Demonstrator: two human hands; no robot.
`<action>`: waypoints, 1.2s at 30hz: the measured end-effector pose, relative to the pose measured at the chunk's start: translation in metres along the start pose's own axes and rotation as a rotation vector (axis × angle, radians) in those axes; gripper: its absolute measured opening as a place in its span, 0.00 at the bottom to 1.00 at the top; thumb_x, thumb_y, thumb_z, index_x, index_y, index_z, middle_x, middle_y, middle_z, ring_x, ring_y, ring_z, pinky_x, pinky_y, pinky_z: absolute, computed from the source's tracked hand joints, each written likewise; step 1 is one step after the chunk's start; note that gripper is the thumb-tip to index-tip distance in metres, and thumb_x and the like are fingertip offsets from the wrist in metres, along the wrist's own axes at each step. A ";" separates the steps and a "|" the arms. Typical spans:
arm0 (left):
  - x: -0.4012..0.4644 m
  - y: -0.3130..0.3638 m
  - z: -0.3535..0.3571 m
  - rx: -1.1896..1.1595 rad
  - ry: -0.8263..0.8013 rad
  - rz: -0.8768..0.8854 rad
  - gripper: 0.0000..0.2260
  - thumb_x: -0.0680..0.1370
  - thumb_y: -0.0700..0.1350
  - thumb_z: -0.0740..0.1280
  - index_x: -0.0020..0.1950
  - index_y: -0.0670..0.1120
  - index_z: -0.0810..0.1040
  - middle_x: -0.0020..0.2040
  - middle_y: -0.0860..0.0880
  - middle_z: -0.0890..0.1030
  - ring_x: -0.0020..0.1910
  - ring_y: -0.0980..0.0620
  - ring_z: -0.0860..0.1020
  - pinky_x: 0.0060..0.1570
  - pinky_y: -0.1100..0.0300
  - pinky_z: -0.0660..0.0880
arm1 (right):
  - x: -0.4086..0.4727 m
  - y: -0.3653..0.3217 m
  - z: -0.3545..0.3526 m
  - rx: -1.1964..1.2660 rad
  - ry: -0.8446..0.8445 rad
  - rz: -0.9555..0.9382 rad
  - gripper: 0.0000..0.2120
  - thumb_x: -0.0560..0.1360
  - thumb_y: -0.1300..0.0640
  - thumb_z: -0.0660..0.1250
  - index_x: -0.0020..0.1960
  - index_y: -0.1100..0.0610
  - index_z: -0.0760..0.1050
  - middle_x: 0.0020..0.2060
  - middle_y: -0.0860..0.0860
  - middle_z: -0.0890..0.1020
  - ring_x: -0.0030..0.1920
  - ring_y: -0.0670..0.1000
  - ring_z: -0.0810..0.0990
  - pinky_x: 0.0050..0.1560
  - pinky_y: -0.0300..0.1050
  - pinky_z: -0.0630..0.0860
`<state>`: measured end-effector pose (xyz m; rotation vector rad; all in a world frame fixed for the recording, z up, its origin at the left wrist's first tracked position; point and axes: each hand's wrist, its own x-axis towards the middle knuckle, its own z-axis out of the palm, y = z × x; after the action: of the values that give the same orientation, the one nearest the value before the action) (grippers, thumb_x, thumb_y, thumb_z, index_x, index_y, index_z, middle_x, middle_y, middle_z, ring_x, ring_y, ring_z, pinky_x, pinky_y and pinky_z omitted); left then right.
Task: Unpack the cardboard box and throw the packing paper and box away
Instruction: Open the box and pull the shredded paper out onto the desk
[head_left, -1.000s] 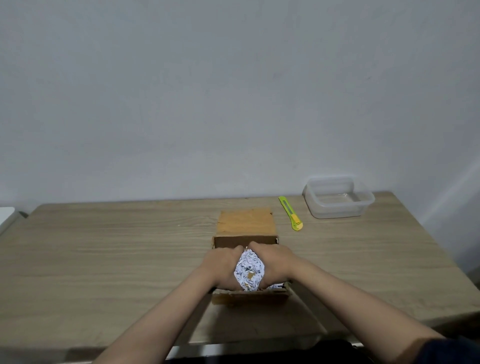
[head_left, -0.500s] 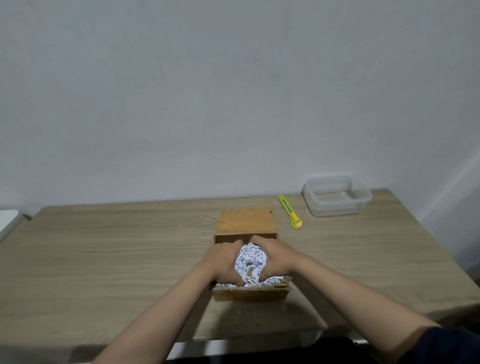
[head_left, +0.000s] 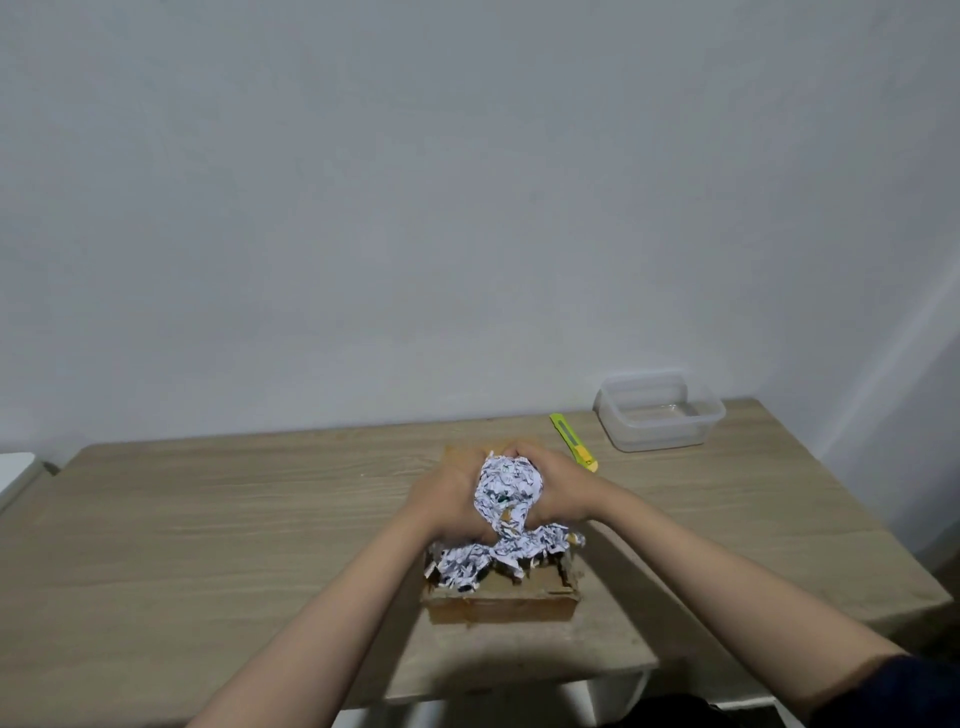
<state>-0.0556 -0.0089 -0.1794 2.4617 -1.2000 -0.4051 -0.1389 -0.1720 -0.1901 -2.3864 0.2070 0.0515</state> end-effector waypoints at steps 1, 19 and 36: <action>0.002 0.001 -0.003 -0.031 0.002 0.012 0.35 0.58 0.48 0.78 0.61 0.51 0.67 0.55 0.49 0.76 0.50 0.48 0.76 0.44 0.56 0.73 | -0.001 -0.003 -0.005 -0.008 0.019 -0.008 0.31 0.56 0.62 0.77 0.55 0.49 0.68 0.50 0.50 0.79 0.50 0.52 0.78 0.50 0.47 0.76; 0.042 0.109 0.003 0.007 -0.052 0.158 0.34 0.59 0.49 0.78 0.60 0.50 0.67 0.57 0.47 0.78 0.53 0.46 0.77 0.50 0.54 0.75 | -0.073 0.042 -0.096 -0.045 0.120 0.043 0.30 0.53 0.58 0.75 0.51 0.47 0.68 0.48 0.49 0.79 0.48 0.50 0.78 0.47 0.44 0.74; 0.106 0.208 0.153 -0.085 -0.121 -0.003 0.29 0.61 0.47 0.77 0.53 0.47 0.63 0.51 0.46 0.77 0.48 0.46 0.76 0.43 0.56 0.71 | -0.128 0.220 -0.119 0.129 0.023 0.212 0.26 0.54 0.63 0.76 0.43 0.43 0.69 0.42 0.46 0.78 0.44 0.48 0.77 0.43 0.43 0.75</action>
<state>-0.1987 -0.2421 -0.2329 2.3966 -1.2008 -0.6008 -0.3038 -0.3945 -0.2386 -2.2297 0.4597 0.1069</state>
